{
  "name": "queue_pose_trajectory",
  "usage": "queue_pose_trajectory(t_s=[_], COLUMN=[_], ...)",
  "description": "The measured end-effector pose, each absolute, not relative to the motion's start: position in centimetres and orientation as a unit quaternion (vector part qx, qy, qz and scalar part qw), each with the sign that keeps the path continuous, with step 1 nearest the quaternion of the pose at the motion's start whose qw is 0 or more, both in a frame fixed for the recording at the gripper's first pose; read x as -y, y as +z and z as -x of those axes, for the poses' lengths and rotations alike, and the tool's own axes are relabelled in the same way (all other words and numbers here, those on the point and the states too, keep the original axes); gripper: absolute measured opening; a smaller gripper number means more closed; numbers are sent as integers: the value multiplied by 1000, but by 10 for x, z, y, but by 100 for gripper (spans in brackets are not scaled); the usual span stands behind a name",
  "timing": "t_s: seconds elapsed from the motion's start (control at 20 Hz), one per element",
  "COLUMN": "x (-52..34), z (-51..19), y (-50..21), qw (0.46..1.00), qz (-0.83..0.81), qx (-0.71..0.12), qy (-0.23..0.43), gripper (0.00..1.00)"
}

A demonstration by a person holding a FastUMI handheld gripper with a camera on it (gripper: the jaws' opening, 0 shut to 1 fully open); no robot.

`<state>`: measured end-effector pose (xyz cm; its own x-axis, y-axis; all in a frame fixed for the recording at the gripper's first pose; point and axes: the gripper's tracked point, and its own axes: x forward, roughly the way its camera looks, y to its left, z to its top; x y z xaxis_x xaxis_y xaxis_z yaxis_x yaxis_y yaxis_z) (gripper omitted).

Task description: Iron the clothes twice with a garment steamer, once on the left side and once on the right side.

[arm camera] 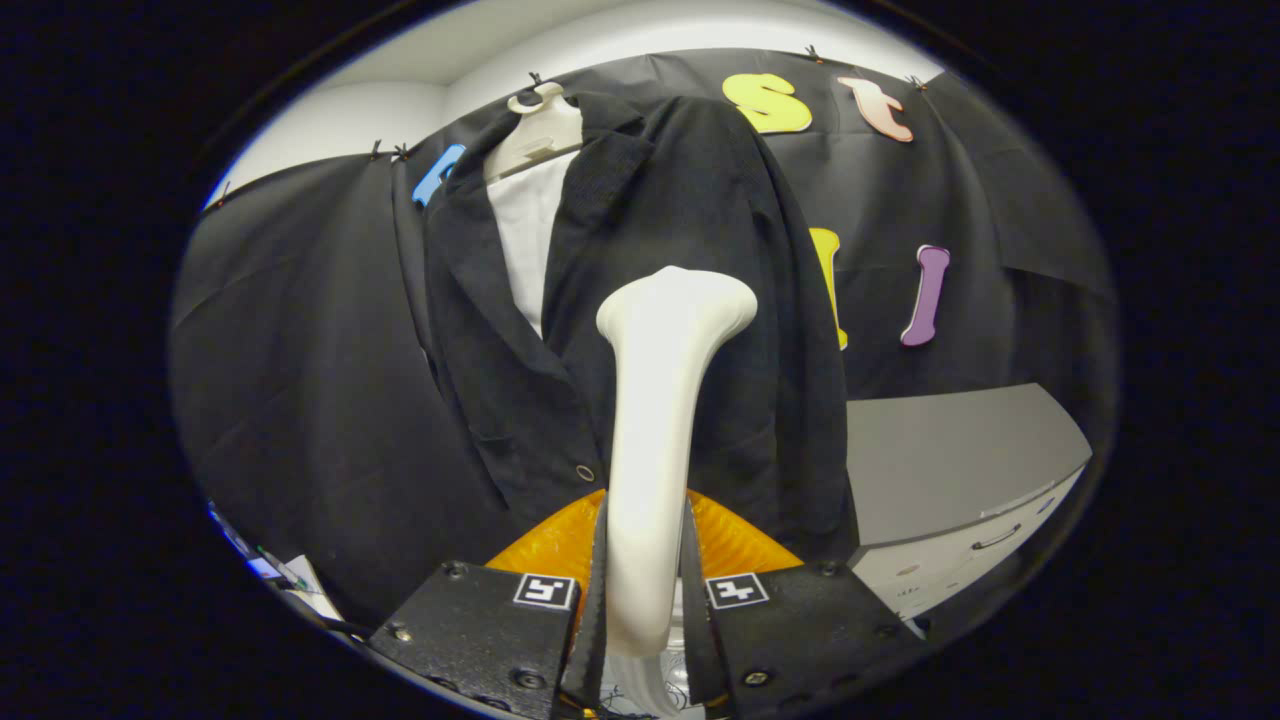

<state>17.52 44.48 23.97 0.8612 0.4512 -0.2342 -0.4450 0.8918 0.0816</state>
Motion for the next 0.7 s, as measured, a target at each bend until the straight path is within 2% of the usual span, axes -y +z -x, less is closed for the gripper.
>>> queue_pose_trajectory(t_s=[0.7], x=[-438], z=[-169], y=[162], qw=[957], qz=[-8], qx=[-183], qy=[227], gripper=[35])
